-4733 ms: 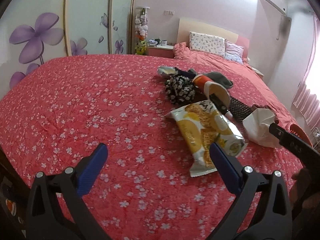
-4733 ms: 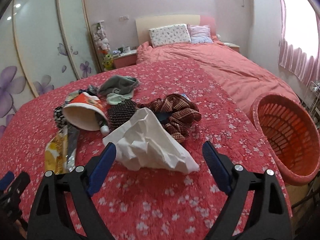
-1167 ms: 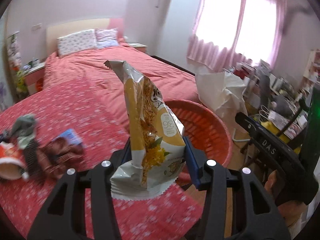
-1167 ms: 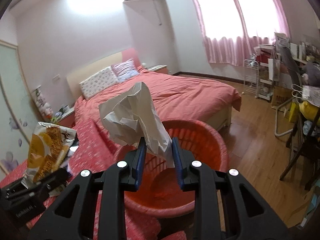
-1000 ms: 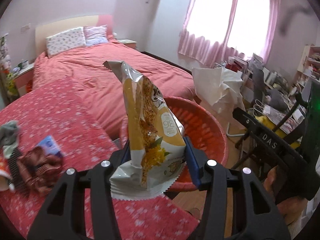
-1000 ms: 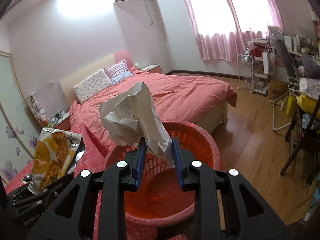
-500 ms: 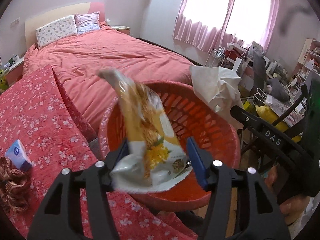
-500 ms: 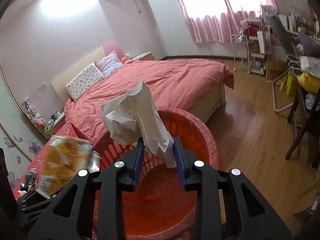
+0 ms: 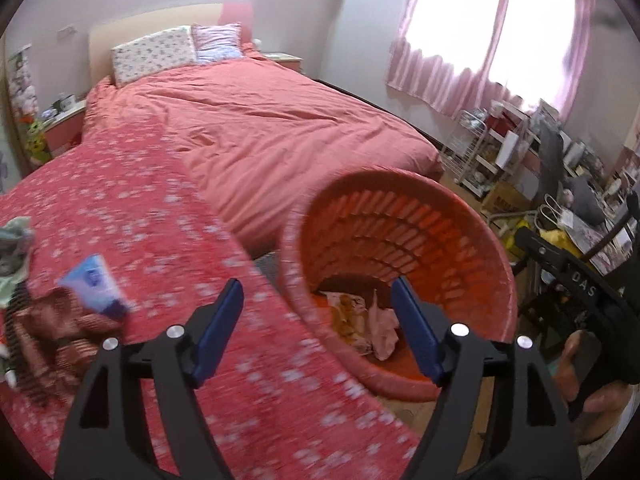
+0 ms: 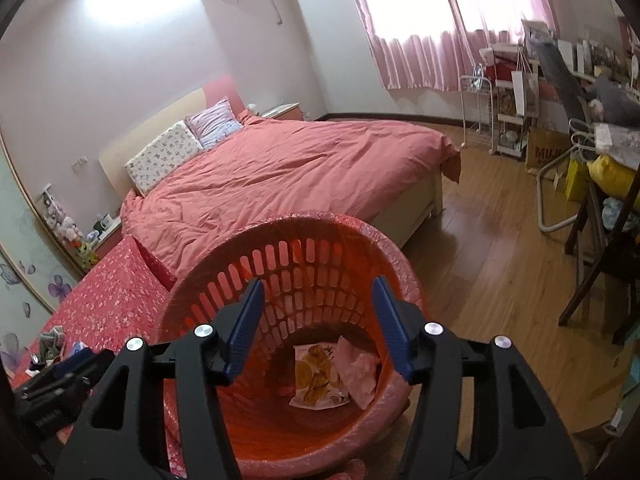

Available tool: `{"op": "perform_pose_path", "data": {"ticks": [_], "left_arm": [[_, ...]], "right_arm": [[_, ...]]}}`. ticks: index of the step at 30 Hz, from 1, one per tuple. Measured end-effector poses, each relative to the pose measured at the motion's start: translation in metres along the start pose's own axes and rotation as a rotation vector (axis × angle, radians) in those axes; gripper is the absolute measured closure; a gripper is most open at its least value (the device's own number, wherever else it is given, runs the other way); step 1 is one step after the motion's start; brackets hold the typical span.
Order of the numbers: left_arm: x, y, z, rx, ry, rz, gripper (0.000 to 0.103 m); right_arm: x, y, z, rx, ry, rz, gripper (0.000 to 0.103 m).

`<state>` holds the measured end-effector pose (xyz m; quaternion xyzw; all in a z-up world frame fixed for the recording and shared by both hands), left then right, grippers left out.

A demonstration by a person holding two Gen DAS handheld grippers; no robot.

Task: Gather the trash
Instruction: 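Grasp the brown plaid cloth with the right tool while the left tool grasps the black floral cloth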

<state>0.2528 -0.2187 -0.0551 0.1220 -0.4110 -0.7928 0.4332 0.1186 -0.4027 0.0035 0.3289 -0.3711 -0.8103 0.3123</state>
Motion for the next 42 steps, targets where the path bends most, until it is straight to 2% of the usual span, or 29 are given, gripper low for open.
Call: {"op": "perform_pose_path", "data": {"ticks": [7,12,20,24,31,37,40,42], "left_arm": [[-0.049,-0.012,0.058,0.044,0.100,0.044,0.025],[-0.097,-0.025,0.107,0.080,0.217,0.092,0.021],[-0.182,-0.049,0.180,0.130,0.411,0.192,0.020],[-0.219,-0.058,0.207,0.149,0.480,0.240,0.020],[-0.261,-0.074,0.232,0.160,0.560,0.293,0.020],[-0.284,-0.088,0.237,0.149,0.590,0.340,0.020],[-0.291,-0.092,0.236,0.149,0.600,0.355,0.020],[-0.293,-0.092,0.234,0.148,0.605,0.359,0.020]], "right_arm": [[-0.042,-0.005,0.016,0.000,0.052,0.094,0.046],[-0.101,-0.028,0.024,-0.045,0.153,0.185,0.046],[-0.199,-0.072,0.031,-0.135,0.329,0.333,0.047],[-0.235,-0.089,0.024,-0.173,0.374,0.383,0.055],[-0.266,-0.102,0.006,-0.214,0.372,0.386,0.065],[-0.274,-0.122,-0.003,-0.247,0.330,0.420,0.066],[-0.271,-0.126,-0.003,-0.266,0.336,0.425,0.073],[-0.271,-0.128,-0.003,-0.271,0.341,0.427,0.082]]}}
Point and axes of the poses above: each gripper's, at about its wrist camera, not at the fingertips, and z roughly against the way its jaws point, x to its right, y to its top, the point moved 2 cm from there along -z, roughly the way its jaws point, and after that the axes turned 7 degrees about x, right-handed, at the moved point
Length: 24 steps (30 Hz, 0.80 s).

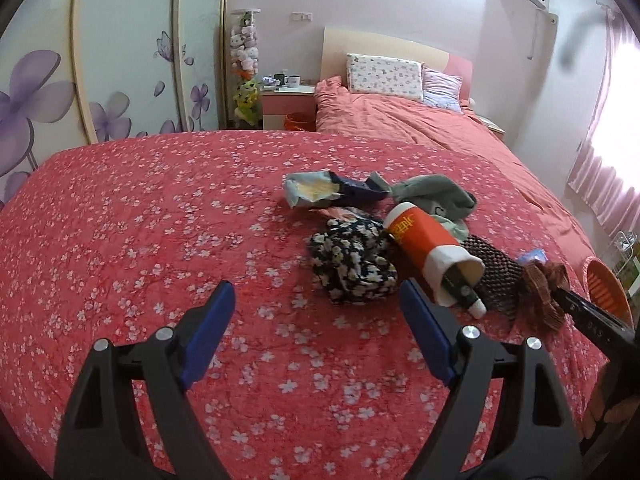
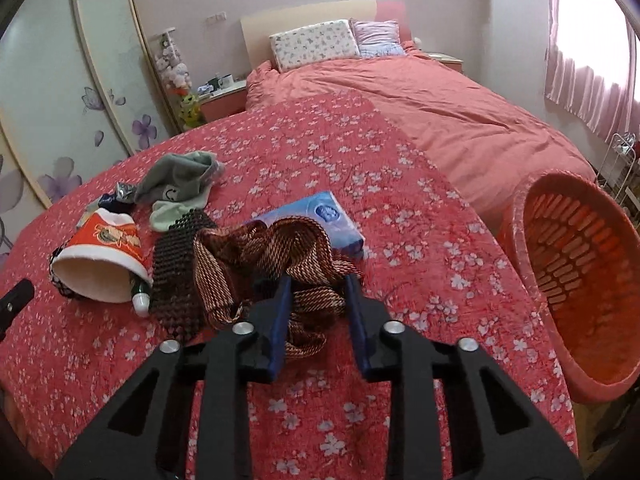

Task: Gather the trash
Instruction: 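Grasp the brown plaid cloth with the right tool while the left tool grasps the black floral cloth, then carry both cloths over the orange basket and release them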

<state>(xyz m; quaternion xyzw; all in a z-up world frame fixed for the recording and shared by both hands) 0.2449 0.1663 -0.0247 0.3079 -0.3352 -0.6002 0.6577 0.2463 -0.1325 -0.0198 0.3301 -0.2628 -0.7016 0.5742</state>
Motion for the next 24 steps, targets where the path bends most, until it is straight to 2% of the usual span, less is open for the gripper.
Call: {"op": "perform_pose_path", "data": {"ticks": [3,6,16,19,22,24], "left_arm": [[-0.001,0.000,-0.005,-0.005,0.008,0.005,0.022],[0.000,0.001,-0.010,-0.016,0.006,0.008,0.026],[0.011,0.010,-0.035,-0.049,0.007,-0.008,0.043],[0.015,0.011,-0.046,-0.078,-0.010,-0.003,0.052],[0.018,0.010,-0.060,-0.112,-0.022,0.000,0.066],[0.017,0.007,-0.067,-0.133,-0.049,0.021,0.084]], "right_arm": [[0.002,-0.002,0.002,-0.002,0.013,0.000,0.090],[0.006,-0.002,0.009,0.008,0.020,-0.014,0.092],[0.028,0.005,0.035,0.073,0.004,-0.065,0.094],[0.030,0.004,0.034,0.070,0.004,-0.068,0.094],[0.032,0.002,0.035,0.068,0.007,-0.072,0.094],[0.032,0.001,0.036,0.069,0.009,-0.073,0.094]]}}
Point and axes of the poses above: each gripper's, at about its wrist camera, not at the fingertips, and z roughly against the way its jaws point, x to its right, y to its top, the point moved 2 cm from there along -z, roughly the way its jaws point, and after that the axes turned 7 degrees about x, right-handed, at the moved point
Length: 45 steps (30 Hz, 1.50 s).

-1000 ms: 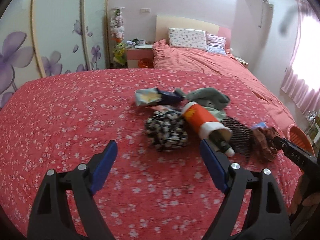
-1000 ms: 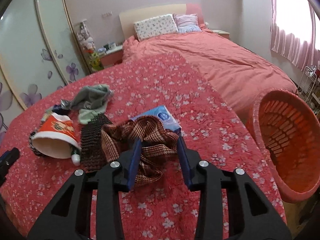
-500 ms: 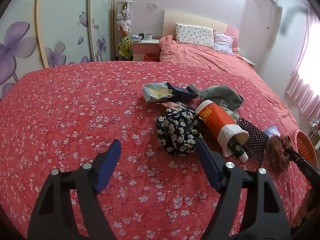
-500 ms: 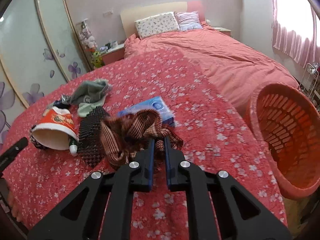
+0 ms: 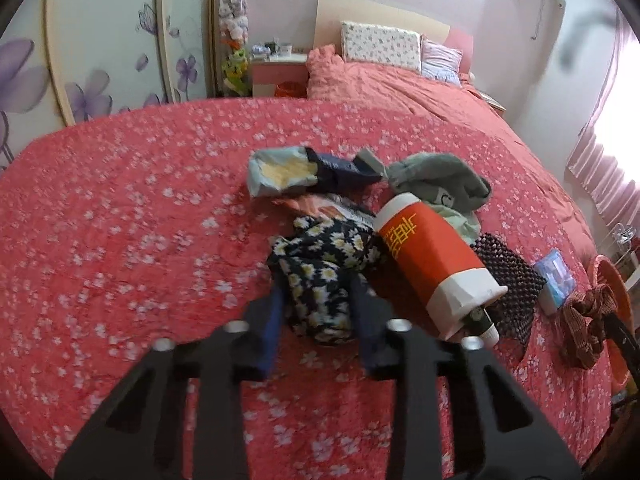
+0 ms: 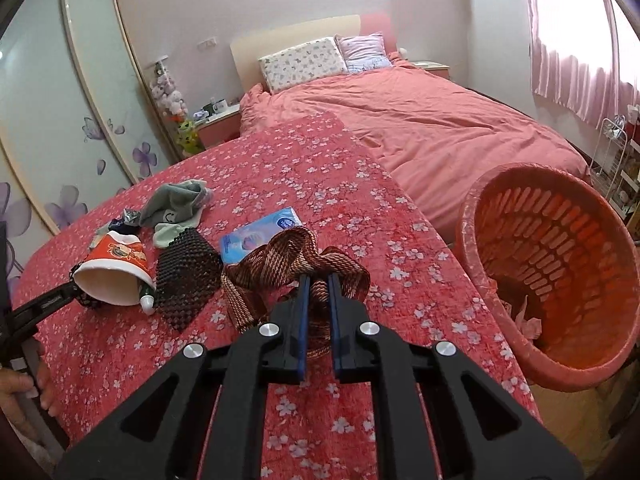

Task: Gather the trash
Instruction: 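Carry both cloths over the orange basket and release them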

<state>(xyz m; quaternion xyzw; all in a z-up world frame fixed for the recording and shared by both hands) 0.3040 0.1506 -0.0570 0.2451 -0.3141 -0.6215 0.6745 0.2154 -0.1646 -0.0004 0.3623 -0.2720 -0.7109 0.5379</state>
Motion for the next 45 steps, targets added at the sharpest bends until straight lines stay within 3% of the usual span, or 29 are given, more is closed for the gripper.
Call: {"op": "perform_pose_path", "data": {"ticks": [3,13,20,32,45], "left_arm": [[-0.005,-0.001,0.002,0.005,-0.030,0.033,0.092],[-0.023,0.010,0.056,0.103,-0.015,0.044,0.094],[-0.010,0.017,0.105,0.164,-0.050,0.035,0.094],[0.094,0.015,0.142,0.179,-0.248,-0.103,0.094],[0.230,-0.009,0.129,0.115,-0.462,-0.210,0.093]], "right_arm": [[0.000,0.000,0.004,0.005,0.004,0.002,0.094],[0.001,0.014,0.035,0.080,0.032,0.002,0.094],[0.002,0.018,0.063,0.139,0.039,0.007,0.094],[0.039,0.030,0.104,0.266,-0.047,-0.024,0.094],[0.118,0.039,0.130,0.387,-0.233,-0.100,0.094]]}}
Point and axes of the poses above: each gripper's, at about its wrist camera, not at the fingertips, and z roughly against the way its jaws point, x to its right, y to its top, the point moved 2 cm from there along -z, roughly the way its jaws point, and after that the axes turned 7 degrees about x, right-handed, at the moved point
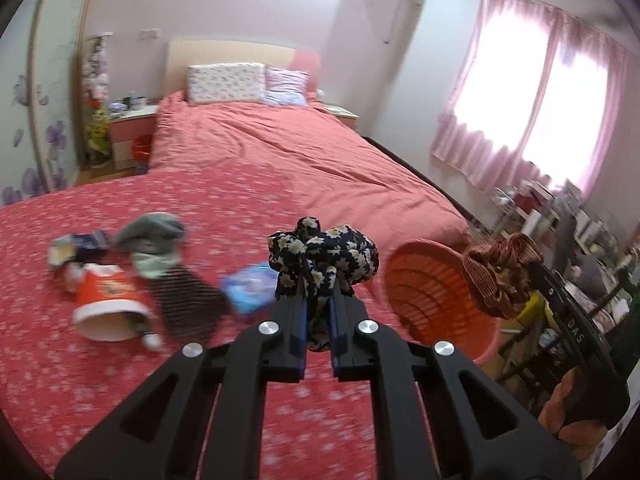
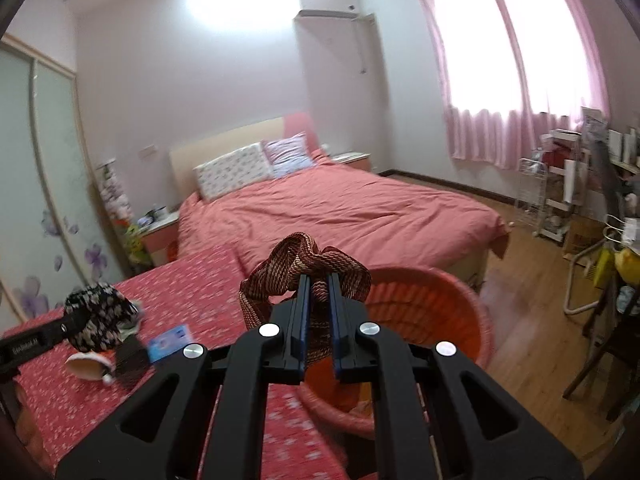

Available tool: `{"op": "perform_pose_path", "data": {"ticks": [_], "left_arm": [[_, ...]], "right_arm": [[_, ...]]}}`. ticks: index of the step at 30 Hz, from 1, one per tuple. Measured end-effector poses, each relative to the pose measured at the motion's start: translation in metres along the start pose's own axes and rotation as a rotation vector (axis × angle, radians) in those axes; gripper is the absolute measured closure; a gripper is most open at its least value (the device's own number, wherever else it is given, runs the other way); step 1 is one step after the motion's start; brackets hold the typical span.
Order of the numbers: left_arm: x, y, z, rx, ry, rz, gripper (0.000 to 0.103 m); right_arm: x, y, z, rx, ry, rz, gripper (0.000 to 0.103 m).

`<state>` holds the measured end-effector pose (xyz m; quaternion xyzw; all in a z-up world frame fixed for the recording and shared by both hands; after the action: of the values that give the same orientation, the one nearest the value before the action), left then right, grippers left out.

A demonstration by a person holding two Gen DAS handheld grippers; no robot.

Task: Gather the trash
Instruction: 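Carry both cloths over the orange basket and release them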

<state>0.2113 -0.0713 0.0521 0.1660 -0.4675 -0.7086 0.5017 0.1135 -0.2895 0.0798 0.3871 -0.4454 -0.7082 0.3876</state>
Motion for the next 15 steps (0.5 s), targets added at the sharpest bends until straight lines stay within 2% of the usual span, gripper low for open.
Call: {"op": "perform_pose_path", "data": {"ticks": [7,15], "left_arm": [[0.054,-0.009,-0.046,-0.053,-0.103,-0.030,0.093],[0.108,-0.017,-0.097,-0.098,-0.203,-0.066,0.093]], "right_arm": [[0.038,0.003,-0.015,0.035,-0.087,-0.032,0.094],[0.072,-0.006,-0.032,0.030,-0.142,-0.089,0.094]]}}
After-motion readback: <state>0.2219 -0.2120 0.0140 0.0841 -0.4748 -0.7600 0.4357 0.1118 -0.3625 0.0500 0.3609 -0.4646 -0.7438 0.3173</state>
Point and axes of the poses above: each gripper's, at about its wrist camera, not at the fingertips, and z roughly against the way its jaws point, x to its right, y to its top, the point moved 2 cm from there along -z, roughly the way its jaws point, and after that the axes turned 7 degrees about x, right-handed, at the moved point
